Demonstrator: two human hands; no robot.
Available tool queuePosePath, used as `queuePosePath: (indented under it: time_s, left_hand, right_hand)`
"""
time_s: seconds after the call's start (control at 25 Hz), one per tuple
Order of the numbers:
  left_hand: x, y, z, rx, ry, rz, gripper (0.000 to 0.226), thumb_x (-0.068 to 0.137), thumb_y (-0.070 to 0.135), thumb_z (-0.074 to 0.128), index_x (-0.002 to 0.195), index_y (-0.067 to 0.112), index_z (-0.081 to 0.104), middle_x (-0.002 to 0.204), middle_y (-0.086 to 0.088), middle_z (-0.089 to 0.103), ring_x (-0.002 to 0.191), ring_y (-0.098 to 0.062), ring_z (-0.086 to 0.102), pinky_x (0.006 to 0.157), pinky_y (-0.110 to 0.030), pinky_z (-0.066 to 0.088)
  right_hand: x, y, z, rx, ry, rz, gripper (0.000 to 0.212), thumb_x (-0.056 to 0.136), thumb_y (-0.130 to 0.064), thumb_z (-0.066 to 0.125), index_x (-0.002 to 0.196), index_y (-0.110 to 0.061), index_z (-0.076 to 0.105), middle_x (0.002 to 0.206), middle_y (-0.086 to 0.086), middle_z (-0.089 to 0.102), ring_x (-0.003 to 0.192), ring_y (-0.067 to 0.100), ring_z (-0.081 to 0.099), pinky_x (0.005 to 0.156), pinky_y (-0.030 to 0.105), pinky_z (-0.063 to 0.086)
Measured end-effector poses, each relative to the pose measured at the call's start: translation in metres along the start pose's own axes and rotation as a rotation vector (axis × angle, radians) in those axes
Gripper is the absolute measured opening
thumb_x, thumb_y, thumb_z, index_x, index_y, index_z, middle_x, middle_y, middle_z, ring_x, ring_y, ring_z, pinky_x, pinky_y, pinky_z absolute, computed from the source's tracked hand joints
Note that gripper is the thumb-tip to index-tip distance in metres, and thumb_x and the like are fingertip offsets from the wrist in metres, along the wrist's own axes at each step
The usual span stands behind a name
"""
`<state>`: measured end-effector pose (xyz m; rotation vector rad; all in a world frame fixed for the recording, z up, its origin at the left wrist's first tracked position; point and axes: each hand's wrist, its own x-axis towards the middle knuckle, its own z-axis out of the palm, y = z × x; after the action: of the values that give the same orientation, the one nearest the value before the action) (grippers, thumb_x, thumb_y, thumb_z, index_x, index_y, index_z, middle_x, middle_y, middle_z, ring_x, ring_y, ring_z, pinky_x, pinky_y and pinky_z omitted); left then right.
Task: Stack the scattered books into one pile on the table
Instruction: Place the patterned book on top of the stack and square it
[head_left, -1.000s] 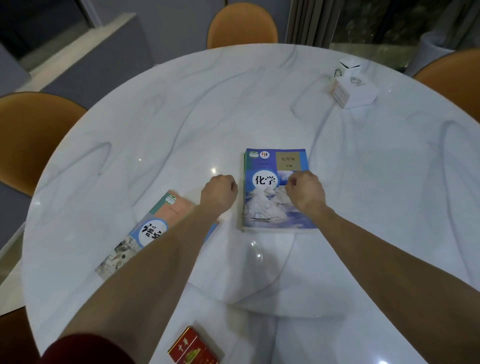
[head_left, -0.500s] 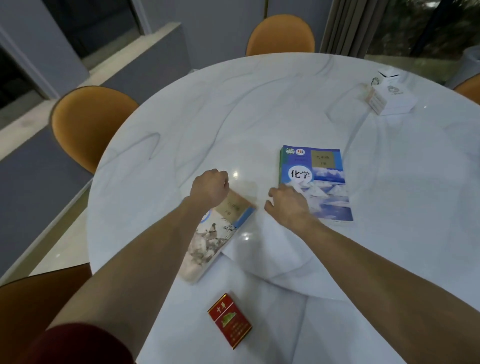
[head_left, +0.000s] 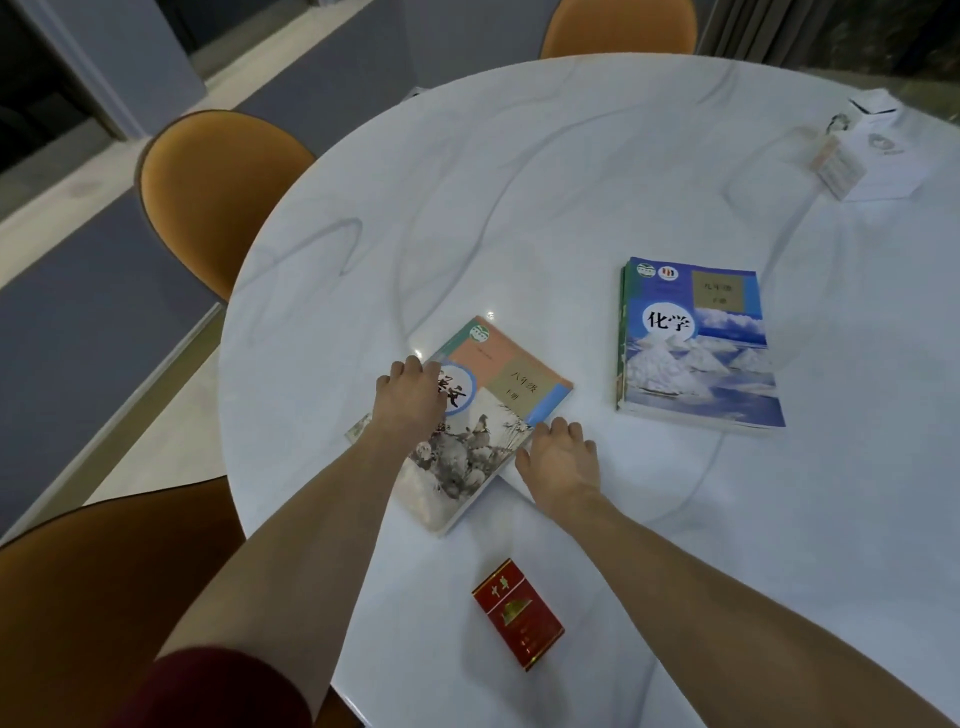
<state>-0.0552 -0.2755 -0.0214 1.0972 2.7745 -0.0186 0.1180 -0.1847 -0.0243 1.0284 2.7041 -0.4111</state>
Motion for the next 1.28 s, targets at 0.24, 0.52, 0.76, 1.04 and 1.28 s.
queuePosePath:
  time_s: [0.24, 0.52, 0.76, 1.04, 1.28]
  left_hand:
    - [0.0, -0.015, 0.021, -0.214, -0.089, -0.135, 0.05, 0.092, 0.038, 0.052, 0.133, 0.011, 0.041, 0.126, -0.018, 0.047, 0.114, -0.037, 0.05, 0.091, -0.047, 0.045]
    - [0.013, -0.035, 0.017, -0.525, -0.181, -0.294, 0.046, 0.088, 0.035, 0.063, 0.118, 0.001, 0.055, 0.116, -0.022, 0.063, 0.096, -0.033, 0.058, 0.074, -0.036, 0.046]
    - [-0.008, -0.038, -0.003, -0.81, -0.12, -0.19, 0.026, 0.096, 0.019, 0.051, 0.116, 0.003, 0.05, 0.096, -0.024, 0.063, 0.065, -0.025, 0.049, 0.052, -0.03, 0.041]
    - [-0.043, -0.031, -0.023, -1.241, -0.054, -0.215, 0.009, 0.097, 0.02, 0.051, 0.105, 0.014, 0.049, 0.07, -0.008, 0.059, 0.04, -0.014, 0.033, 0.037, -0.019, 0.028]
    - [-0.044, 0.005, -0.035, -1.291, -0.024, -0.3, 0.013, 0.098, 0.019, 0.05, 0.107, 0.01, 0.048, 0.08, -0.008, 0.06, 0.053, -0.015, 0.043, 0.047, -0.024, 0.035]
  right_hand:
    - [-0.003, -0.019, 0.02, 0.231, 0.089, 0.17, 0.043, 0.094, -0.037, 0.048, 0.116, -0.001, 0.055, 0.121, 0.015, 0.049, 0.116, 0.031, 0.043, 0.095, 0.04, 0.042]
    - [0.005, -0.028, 0.023, 0.575, 0.052, 0.363, 0.039, 0.09, -0.022, 0.059, 0.119, 0.003, 0.049, 0.118, 0.021, 0.056, 0.113, 0.034, 0.05, 0.096, 0.037, 0.042]
    - [0.006, -0.025, 0.022, 0.751, 0.037, 0.44, 0.039, 0.089, -0.017, 0.06, 0.121, 0.003, 0.049, 0.115, 0.024, 0.055, 0.11, 0.038, 0.053, 0.093, 0.041, 0.049]
    - [-0.009, -0.012, 0.002, 1.263, 0.066, 0.458, 0.041, 0.094, -0.014, 0.054, 0.134, -0.02, 0.046, 0.098, 0.013, 0.064, 0.084, 0.021, 0.059, 0.079, 0.025, 0.045]
    - [-0.011, 0.021, -0.032, 1.254, 0.135, 0.398, 0.039, 0.093, -0.015, 0.056, 0.132, -0.017, 0.051, 0.095, 0.012, 0.064, 0.082, 0.021, 0.057, 0.07, 0.026, 0.044]
